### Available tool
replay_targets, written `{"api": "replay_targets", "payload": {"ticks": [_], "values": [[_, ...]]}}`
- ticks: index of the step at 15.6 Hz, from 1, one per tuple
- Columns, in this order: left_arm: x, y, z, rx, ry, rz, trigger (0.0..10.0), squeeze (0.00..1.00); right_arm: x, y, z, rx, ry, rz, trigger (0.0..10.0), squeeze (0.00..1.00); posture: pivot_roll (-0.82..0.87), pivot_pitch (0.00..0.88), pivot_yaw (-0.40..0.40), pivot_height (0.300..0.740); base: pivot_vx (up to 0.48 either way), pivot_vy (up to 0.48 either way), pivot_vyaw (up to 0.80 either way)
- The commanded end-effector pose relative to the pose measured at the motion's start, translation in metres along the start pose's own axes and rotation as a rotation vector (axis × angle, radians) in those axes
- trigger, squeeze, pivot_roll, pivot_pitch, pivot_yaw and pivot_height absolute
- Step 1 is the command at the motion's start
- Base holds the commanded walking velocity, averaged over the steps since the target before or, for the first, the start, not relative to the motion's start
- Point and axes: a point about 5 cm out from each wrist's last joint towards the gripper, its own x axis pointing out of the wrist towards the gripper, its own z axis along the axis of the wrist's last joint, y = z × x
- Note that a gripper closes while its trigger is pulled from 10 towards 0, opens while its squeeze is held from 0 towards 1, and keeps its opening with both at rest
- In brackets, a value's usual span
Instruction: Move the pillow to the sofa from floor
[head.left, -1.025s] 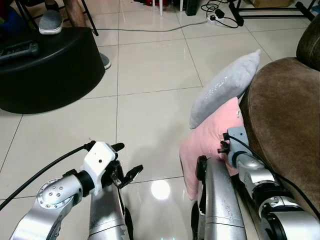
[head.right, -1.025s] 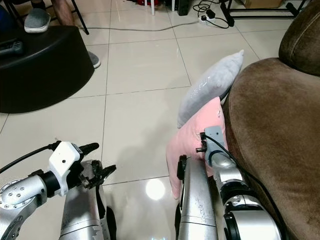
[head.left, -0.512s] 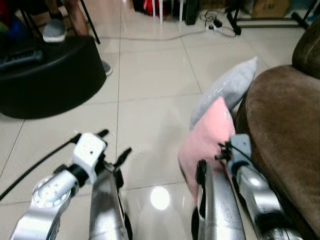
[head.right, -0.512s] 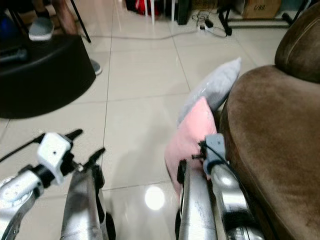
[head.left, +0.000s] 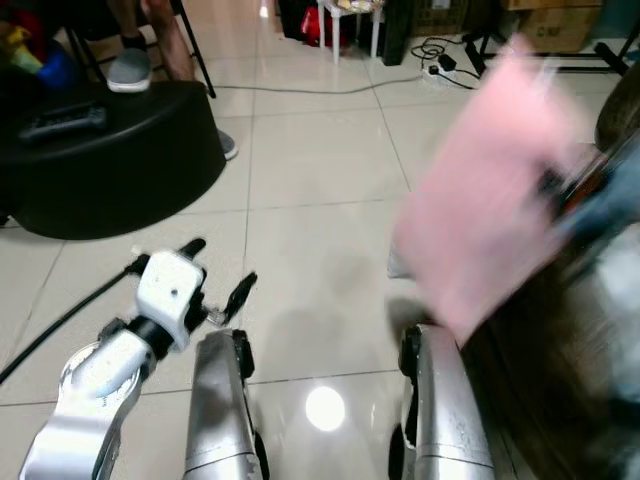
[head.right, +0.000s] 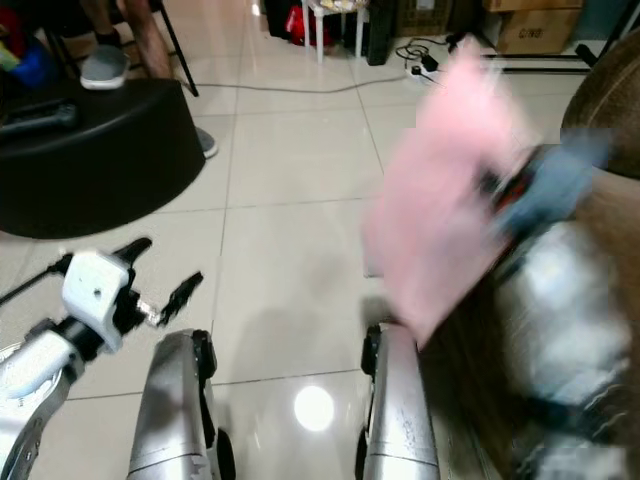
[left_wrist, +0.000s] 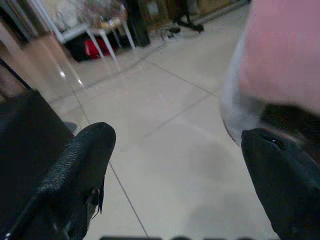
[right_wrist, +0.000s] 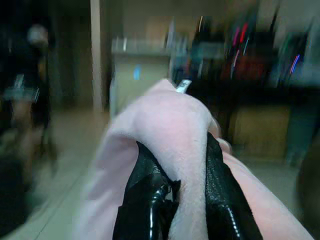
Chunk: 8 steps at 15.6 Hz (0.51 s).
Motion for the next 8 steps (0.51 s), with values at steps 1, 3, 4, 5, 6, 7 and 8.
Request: {"api": "replay_targets", "payload": {"ticks": [1, 3, 4, 5, 6, 7, 8], "values": [[0.002, 0.002, 0.005, 0.000, -0.017, 0.008, 10.0, 0.66, 0.006, -0.004, 0.024, -0.031, -0.070, 0.022, 0.0, 0.00, -0.02, 0.000, 0.039, 0.438, 0.000, 0.000, 0.00], [0.006, 0.004, 0.015, -0.008, -0.048, 0.017, 10.0, 0.66, 0.019, -0.030, 0.056, -0.166, -0.068, -0.064, 10.0, 0.00, -0.02, 0.000, 0.034, 0.438, 0.000, 0.000, 0.00], [0.007, 0.005, 0.017, -0.010, -0.055, 0.020, 10.0, 0.66, 0.021, -0.035, 0.059, -0.202, -0.042, -0.091, 10.0, 0.00, -0.02, 0.000, 0.031, 0.438, 0.000, 0.000, 0.00], [0.008, 0.006, 0.020, -0.013, -0.062, 0.024, 10.0, 0.64, 0.023, -0.034, 0.060, -0.248, -0.008, -0.089, 10.0, 0.00, -0.02, 0.000, 0.031, 0.438, 0.000, 0.000, 0.00], [0.009, 0.007, 0.022, -0.025, -0.063, 0.045, 10.0, 0.57, 0.023, -0.026, 0.049, -0.270, 0.055, -0.080, 10.0, 0.00, -0.02, 0.000, 0.031, 0.438, 0.000, 0.000, 0.00], [0.010, 0.009, 0.023, -0.026, -0.065, 0.069, 10.0, 0.53, 0.019, -0.018, 0.034, -0.292, 0.091, -0.103, 10.0, 0.00, -0.02, 0.000, 0.030, 0.438, 0.000, 0.000, 0.00], [0.012, 0.009, 0.025, -0.024, -0.070, 0.086, 10.0, 0.52, 0.014, -0.013, 0.022, -0.275, 0.099, -0.138, 10.0, 0.00, -0.01, 0.000, 0.030, 0.438, 0.000, 0.000, 0.00]]}}
